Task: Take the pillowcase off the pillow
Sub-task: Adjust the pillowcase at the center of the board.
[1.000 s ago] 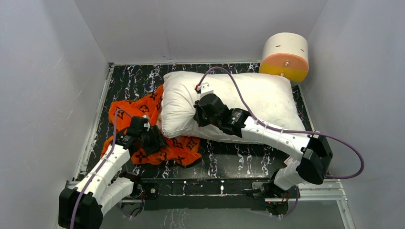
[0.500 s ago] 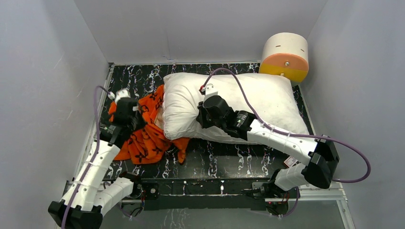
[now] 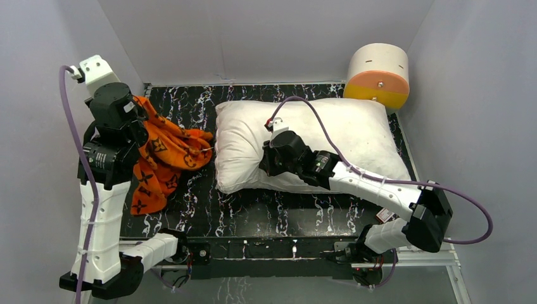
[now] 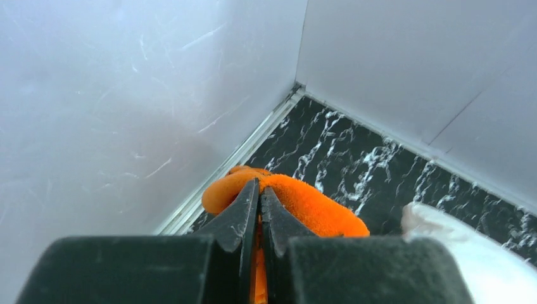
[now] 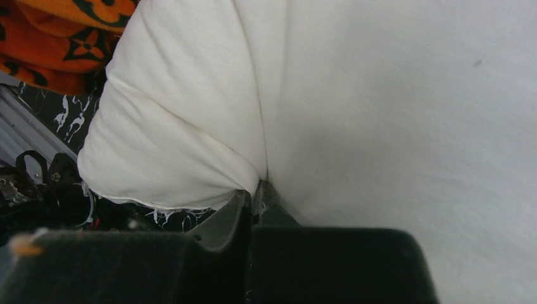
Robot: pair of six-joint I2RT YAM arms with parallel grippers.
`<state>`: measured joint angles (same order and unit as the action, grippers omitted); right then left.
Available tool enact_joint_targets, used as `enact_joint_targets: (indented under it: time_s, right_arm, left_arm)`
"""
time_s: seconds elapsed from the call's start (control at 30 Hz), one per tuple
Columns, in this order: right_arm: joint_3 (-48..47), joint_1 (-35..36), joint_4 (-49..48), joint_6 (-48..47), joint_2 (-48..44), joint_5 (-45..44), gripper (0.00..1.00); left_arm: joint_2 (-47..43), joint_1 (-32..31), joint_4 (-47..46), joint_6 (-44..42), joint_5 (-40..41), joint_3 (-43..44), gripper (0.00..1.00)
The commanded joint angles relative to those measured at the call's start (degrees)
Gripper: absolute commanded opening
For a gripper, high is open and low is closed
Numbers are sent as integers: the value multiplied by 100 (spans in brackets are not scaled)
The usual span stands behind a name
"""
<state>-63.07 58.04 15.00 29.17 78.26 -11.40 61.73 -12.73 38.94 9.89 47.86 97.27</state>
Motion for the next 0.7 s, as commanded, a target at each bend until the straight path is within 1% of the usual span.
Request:
enact_joint_targets:
  time_s: [0.0, 0.07, 0.13, 0.17, 0.27, 0.33, 0.4, 0.43, 0.47, 0.5, 0.53, 0.57, 0.6, 0.67]
  right_arm:
    - [-201, -7, -434, 184, 114, 455, 1]
    - [-335, 76, -310, 173, 289, 510, 2]
    - [-385, 149, -282, 140, 426, 628, 2]
    - [-454, 250, -314, 84, 578, 704, 2]
    - [-644, 397, -274, -21, 707, 706, 3]
    - [-796, 569, -233, -197, 768, 764, 6]
    - [-996, 844, -113, -712, 883, 1250, 12]
    - [-1115, 1022, 43, -876, 985, 1344, 16]
    - [-1239, 1120, 235, -960, 1091, 1384, 19]
    - [-1366, 1194, 473, -1023, 1185, 1460, 23]
    - [-1460, 1235, 686, -1067, 1241, 1514, 27]
    - [-1538, 1258, 910, -1074, 1250, 1559, 29]
    - [-1552, 1262, 992, -1071, 1189, 1601, 31]
    - [-1555, 1262, 1071, -1073, 922, 1467, 35]
  left_arm:
    - [-36, 27, 643, 206, 207, -441, 0]
    - [-460, 25, 321, 90, 388, -875, 0]
    - [-822, 25, -67, -132, 92, -1197, 0]
    - [-675, 25, 362, -127, -332, -1300, 0]
    - [101, 26, 1171, 250, -436, -1398, 0]
    - [367, 30, 1284, 436, -518, -1639, 1]
    - [468, 48, 1073, 413, -1200, -1954, 19]
    - [516, 55, 974, 439, -1675, -2107, 34]
    - [561, 56, 904, 513, -2104, -2182, 53]
    - [609, 60, 855, 625, -2318, -2228, 71]
    - [644, 68, 820, 729, -2481, -2242, 86]
    - [661, 73, 772, 778, -2612, -2245, 93]
    - [664, 77, 713, 794, -2704, -2230, 97]
    - [667, 101, 601, 812, -2832, -2167, 98]
